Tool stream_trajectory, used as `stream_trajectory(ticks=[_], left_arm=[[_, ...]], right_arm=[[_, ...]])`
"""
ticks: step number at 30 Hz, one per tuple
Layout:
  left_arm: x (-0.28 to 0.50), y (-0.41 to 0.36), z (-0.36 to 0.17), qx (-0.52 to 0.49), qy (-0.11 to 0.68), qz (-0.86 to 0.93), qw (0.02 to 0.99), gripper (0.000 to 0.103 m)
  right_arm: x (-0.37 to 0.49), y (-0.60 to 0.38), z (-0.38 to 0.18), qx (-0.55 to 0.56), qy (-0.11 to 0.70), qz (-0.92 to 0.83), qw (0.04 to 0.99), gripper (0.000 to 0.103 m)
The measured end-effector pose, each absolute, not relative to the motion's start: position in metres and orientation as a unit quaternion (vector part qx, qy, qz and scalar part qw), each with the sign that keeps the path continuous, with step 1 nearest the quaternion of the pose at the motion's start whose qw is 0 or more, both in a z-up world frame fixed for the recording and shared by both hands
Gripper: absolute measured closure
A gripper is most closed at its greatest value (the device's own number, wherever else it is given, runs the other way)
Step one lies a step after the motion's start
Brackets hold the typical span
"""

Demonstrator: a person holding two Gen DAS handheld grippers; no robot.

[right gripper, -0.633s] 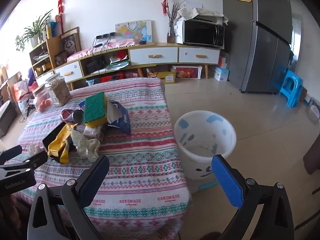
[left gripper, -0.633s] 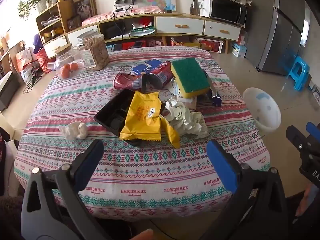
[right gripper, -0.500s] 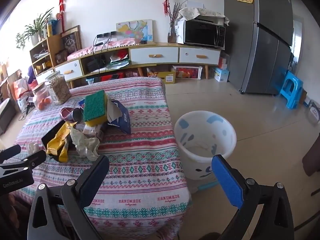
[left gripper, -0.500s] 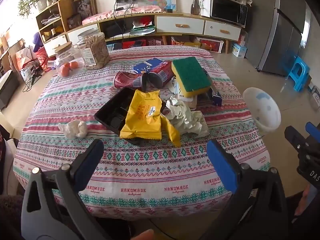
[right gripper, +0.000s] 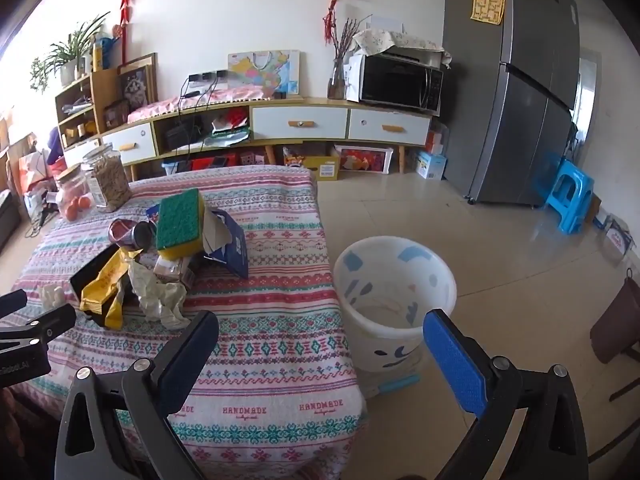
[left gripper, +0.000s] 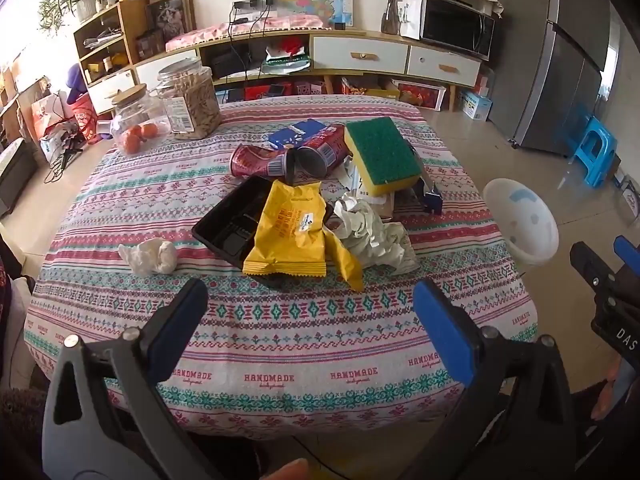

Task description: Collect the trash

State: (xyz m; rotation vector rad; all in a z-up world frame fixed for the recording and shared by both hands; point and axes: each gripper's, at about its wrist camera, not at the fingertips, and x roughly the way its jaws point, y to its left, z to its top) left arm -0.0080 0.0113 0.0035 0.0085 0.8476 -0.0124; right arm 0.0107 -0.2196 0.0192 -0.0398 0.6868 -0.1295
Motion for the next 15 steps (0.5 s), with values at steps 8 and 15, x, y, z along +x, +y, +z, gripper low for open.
stream_trajectory(ticks=[8, 15], left_arm=[[-0.010, 0.017, -0.002, 0.005, 0.416, -0.001, 0.910, 0.001], [-0.009, 0.024, -0.003, 0.000, 0.417, 0.005, 0.909, 0.001]], right_arm=[[0.013, -0.214, 0.019, -0.021, 0.333, -0.056, 0.941, 0.000], [0.013, -0.213, 0.018, -0.017, 0.333, -0.050, 0.942, 0.000]])
